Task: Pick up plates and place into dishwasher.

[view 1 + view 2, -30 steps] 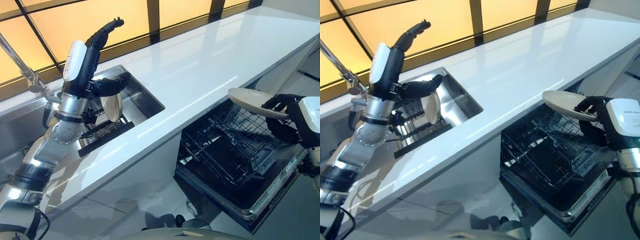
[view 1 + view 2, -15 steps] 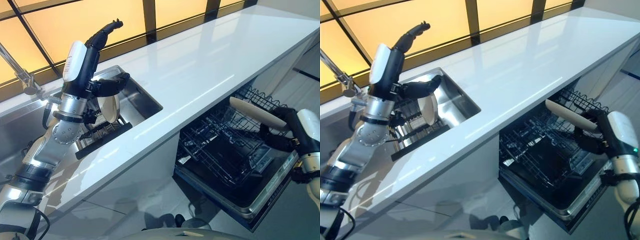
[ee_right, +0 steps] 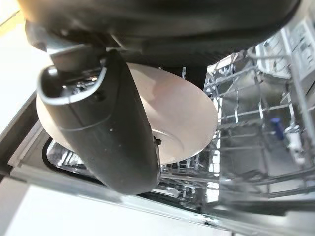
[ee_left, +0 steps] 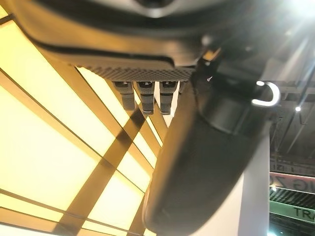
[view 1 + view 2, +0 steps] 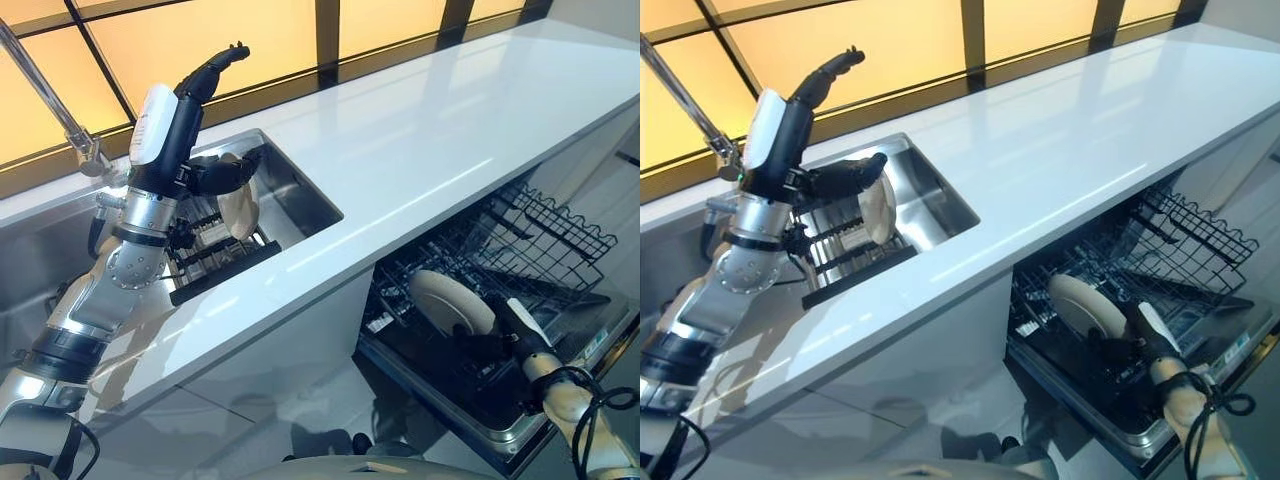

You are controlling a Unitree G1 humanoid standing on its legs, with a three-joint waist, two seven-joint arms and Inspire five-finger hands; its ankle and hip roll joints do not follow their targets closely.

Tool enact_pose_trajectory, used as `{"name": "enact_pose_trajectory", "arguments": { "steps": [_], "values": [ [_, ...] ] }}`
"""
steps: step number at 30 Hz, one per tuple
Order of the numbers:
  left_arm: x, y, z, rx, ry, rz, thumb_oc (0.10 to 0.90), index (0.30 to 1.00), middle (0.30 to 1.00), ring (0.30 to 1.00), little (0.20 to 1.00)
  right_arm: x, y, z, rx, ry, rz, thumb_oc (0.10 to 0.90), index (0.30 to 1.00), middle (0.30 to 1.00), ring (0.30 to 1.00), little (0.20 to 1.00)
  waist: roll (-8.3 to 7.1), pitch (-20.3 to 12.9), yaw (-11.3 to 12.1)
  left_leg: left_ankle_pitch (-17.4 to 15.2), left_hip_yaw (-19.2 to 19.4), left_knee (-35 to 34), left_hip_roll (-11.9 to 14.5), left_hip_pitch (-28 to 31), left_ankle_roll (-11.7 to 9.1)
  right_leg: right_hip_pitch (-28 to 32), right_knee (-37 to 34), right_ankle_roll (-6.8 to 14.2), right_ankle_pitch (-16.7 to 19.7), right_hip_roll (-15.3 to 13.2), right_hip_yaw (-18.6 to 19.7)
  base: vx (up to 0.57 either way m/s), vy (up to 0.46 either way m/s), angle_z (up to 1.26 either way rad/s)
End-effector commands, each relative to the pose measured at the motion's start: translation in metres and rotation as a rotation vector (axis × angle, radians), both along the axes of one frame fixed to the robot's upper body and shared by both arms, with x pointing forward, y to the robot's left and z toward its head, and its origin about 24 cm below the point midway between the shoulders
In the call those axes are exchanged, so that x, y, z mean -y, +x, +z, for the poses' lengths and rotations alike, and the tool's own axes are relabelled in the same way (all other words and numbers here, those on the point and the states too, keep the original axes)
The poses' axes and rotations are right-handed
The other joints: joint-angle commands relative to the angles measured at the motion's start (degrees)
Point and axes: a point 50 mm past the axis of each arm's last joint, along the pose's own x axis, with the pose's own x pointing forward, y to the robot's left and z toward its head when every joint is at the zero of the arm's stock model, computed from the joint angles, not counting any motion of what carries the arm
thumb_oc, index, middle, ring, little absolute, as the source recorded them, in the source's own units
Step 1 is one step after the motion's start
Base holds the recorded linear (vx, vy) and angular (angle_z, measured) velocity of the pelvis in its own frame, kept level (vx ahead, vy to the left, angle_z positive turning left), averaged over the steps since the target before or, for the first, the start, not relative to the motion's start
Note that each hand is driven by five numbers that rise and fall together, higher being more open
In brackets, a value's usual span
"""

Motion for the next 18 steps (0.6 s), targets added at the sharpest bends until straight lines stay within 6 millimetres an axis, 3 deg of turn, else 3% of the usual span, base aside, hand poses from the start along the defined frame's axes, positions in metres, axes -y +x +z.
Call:
{"name": "enact_pose_trajectory", "arguments": {
  "steps": [1,8,18],
  "values": [
    [0.007,0.007,0.045,0.173,-0.011,-0.032,0.800,0.900,0.900,0.900,0.900,0.000,0.040,0.042,0.231,0.002,0.010,0.100,0.300,0.300,0.300,0.200,-0.39,-4.31,1.37,-9.13,-1.75,0.39,-2.68,1.42,2.47,0.63,0.36,0.49,-3.59,5.48,-1.99,-0.01,0.002,0.06],
    [0.025,0.008,0.049,0.188,-0.014,-0.101,0.800,0.900,0.900,0.900,0.900,-0.007,0.048,0.011,0.129,0.045,-0.058,0.100,0.300,0.300,0.300,0.200,-0.30,-4.35,3.23,-9.27,-2.74,0.39,-2.76,1.62,2.46,1.14,0.36,0.22,-3.88,5.24,-3.02,0.00,0.002,0.05],
    [0.040,0.012,0.052,0.173,-0.011,-0.157,0.800,0.900,0.900,0.900,0.900,-0.005,0.067,0.007,0.048,0.051,-0.078,0.100,0.300,0.300,0.300,0.200,-0.46,-4.36,5.34,-9.40,-3.77,0.39,-2.86,1.82,2.33,1.66,0.36,-0.10,-4.05,5.06,-4.01,0.00,0.000,0.04]
  ]
}}
